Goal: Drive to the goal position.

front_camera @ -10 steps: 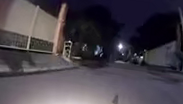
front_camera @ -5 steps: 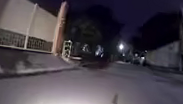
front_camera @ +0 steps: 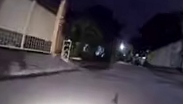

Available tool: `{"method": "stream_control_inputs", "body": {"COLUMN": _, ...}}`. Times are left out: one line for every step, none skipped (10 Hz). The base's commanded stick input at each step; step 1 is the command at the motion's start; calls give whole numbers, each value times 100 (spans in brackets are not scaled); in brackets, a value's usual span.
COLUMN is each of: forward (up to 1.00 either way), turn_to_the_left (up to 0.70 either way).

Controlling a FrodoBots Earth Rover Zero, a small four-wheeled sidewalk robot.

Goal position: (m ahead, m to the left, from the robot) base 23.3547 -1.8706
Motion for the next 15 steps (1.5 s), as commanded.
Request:
{"method": "stream_control_inputs", "body": {"forward": 50, "turn_to_the_left": -50}}
{"method": "stream_control_inputs", "body": {"forward": 50, "turn_to_the_left": -50}}
{"method": "stream_control_inputs", "body": {"forward": 50, "turn_to_the_left": -50}}
{"method": "stream_control_inputs", "body": {"forward": 50, "turn_to_the_left": -50}}
{"method": "stream_control_inputs", "body": {"forward": 50, "turn_to_the_left": -50}}
{"method": "stream_control_inputs", "body": {"forward": 50, "turn_to_the_left": -2}}
{"method": "stream_control_inputs", "body": {"forward": 50, "turn_to_the_left": 0}}
{"method": "stream_control_inputs", "body": {"forward": 50, "turn_to_the_left": 0}}
{"method": "stream_control_inputs", "body": {"forward": 50, "turn_to_the_left": 0}}
{"method": "stream_control_inputs", "body": {"forward": 50, "turn_to_the_left": 0}}
{"method": "stream_control_inputs", "body": {"forward": 50, "turn_to_the_left": 0}}
{"method": "stream_control_inputs", "body": {"forward": 50, "turn_to_the_left": -21}}
{"method": "stream_control_inputs", "body": {"forward": 50, "turn_to_the_left": -48}}
{"method": "stream_control_inputs", "body": {"forward": 50, "turn_to_the_left": -50}}
{"method": "stream_control_inputs", "body": {"forward": 50, "turn_to_the_left": -50}}
